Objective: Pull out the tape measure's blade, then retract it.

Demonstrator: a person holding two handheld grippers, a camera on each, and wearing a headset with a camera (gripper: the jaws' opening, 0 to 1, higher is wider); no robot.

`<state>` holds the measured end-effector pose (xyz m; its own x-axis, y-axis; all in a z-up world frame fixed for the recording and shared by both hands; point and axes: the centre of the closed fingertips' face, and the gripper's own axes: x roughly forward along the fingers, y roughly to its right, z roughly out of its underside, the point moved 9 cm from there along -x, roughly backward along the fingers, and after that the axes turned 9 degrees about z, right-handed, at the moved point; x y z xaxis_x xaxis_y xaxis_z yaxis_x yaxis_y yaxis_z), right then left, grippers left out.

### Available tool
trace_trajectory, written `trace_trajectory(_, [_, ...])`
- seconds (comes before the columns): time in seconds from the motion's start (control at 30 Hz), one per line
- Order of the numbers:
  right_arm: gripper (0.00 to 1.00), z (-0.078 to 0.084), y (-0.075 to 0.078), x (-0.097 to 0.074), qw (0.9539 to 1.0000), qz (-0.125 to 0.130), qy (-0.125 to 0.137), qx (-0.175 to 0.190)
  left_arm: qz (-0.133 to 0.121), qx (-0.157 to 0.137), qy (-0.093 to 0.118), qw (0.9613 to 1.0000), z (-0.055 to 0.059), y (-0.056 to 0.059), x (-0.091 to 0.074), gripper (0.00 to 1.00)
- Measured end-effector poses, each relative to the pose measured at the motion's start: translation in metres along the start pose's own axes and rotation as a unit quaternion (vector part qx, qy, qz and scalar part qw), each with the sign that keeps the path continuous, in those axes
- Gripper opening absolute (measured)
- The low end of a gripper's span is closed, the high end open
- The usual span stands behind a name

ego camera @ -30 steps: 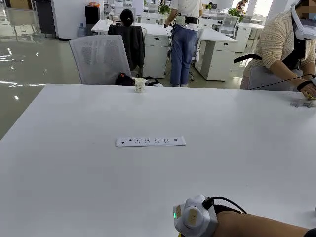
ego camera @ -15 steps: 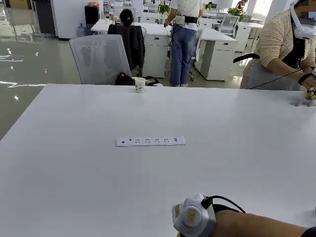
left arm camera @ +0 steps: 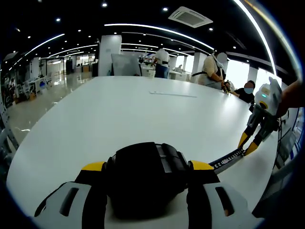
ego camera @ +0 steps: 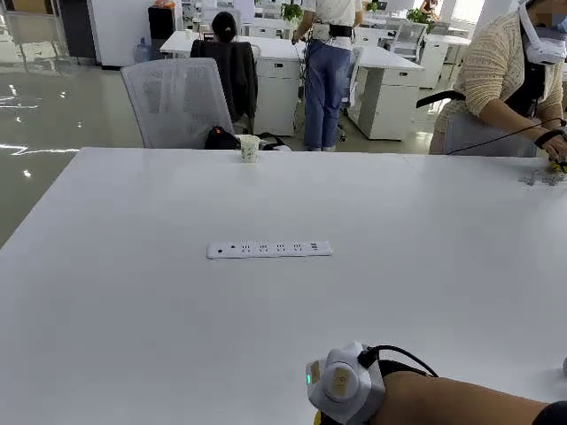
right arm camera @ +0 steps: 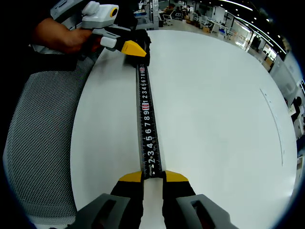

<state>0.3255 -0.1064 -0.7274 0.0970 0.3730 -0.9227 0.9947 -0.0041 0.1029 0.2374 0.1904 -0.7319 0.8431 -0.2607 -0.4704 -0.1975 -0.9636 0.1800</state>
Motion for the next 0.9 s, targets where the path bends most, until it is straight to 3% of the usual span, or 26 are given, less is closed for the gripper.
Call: trace_trajectory(0.9, [0.11, -0.0044, -0.0022, 0.0007, 0.9999, 0.004, 0.006, -0.008, 0.001, 0.0, -0.001, 1.0, -0.0005, 0.0011, -0.0019, 0.63])
